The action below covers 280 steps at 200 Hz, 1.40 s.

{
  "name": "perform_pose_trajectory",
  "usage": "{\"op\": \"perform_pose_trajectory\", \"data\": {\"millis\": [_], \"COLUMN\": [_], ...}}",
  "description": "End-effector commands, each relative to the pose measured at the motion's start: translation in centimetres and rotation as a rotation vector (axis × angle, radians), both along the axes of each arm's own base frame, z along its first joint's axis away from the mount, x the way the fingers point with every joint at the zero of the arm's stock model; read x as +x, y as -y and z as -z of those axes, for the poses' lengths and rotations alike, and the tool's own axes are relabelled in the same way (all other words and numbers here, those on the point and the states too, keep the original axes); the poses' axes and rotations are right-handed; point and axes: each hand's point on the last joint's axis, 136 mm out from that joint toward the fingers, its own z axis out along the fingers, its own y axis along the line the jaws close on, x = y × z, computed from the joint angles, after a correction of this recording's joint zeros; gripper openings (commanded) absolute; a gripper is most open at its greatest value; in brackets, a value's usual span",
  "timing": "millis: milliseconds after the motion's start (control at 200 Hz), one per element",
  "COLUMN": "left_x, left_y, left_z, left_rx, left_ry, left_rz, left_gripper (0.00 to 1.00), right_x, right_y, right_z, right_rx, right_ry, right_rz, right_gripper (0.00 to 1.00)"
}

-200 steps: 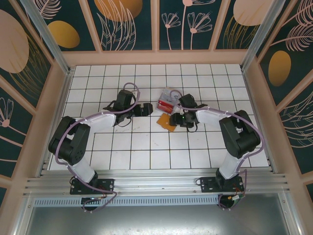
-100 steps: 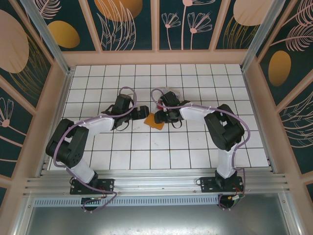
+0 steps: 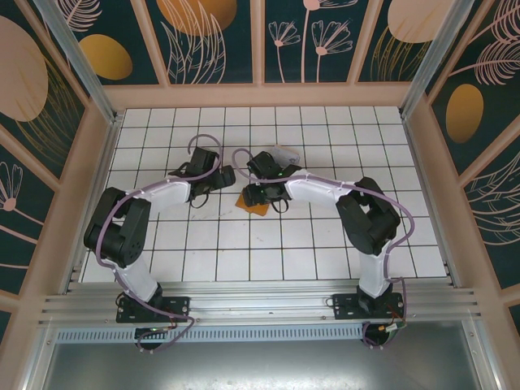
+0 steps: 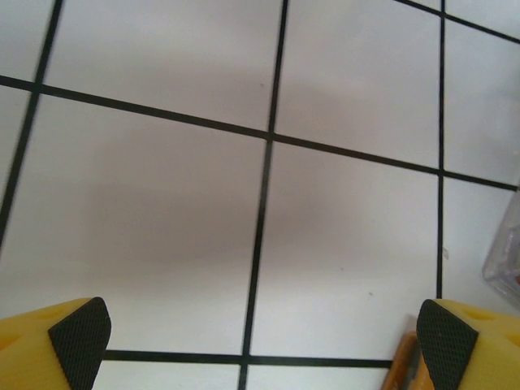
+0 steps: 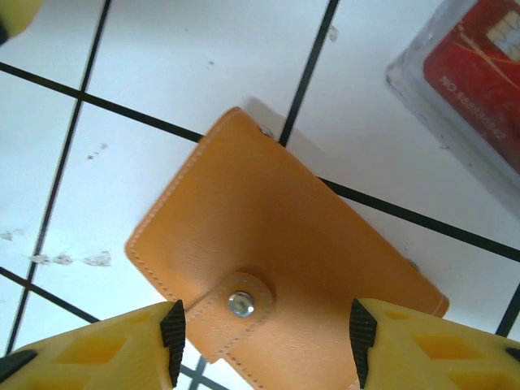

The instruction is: Put the credit cards into the card holder

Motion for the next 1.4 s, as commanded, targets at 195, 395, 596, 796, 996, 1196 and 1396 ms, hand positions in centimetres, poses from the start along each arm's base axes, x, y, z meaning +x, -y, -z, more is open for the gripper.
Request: {"op": "perform_pose_trajectory", "data": {"millis": [195, 395, 596, 796, 996, 1196, 1396], "left_x": [0.3, -0.5, -0.6, -0.9, -1.1, -1.4, -1.6], "left_y": [-0.7, -0.6, -0.5, -1.0, 0.1, 2.1, 3.0], "left_z": [-0.7, -1.0, -1.3, -1.8, -2.7, -4.5, -5.2], "left_rx": [-0.038, -0.056, -0.056, -0.042, -0.101, -0.207, -0.274], "left_ry": [0.024, 0.047, 0.059, 0.076, 0.095, 0.137, 0.156], "left_rz": [-0.024, -0.007, 0.014, 0.008, 0.049, 0.127, 0.152], "left_gripper": [0.98, 0.99, 0.99, 0.98, 0.99, 0.97, 0.95], "right_x": [-1.6, -1.6, -1.4, -1.0, 2.0, 3.8, 2.4], "right_y": [-1.5, 0.3, 0.5, 0.3, -1.6, -2.3, 0.9], "right_z": [2.1, 3.5, 5.4, 5.2, -0.3, -7.6, -7.6], "right_rx": [-0.035, -0.169, -0.241, -0.233, -0.116, 0.101, 0.137], "right_ry": [-0.113, -0.089, -0.095, -0.067, 0.098, 0.249, 0.263], "right_rz": [0.020, 0.082, 0.095, 0.083, -0.005, -0.109, -0.103], "right_gripper": [0.49, 0.49, 0.36, 0.08, 0.00, 0.00, 0.01]}}
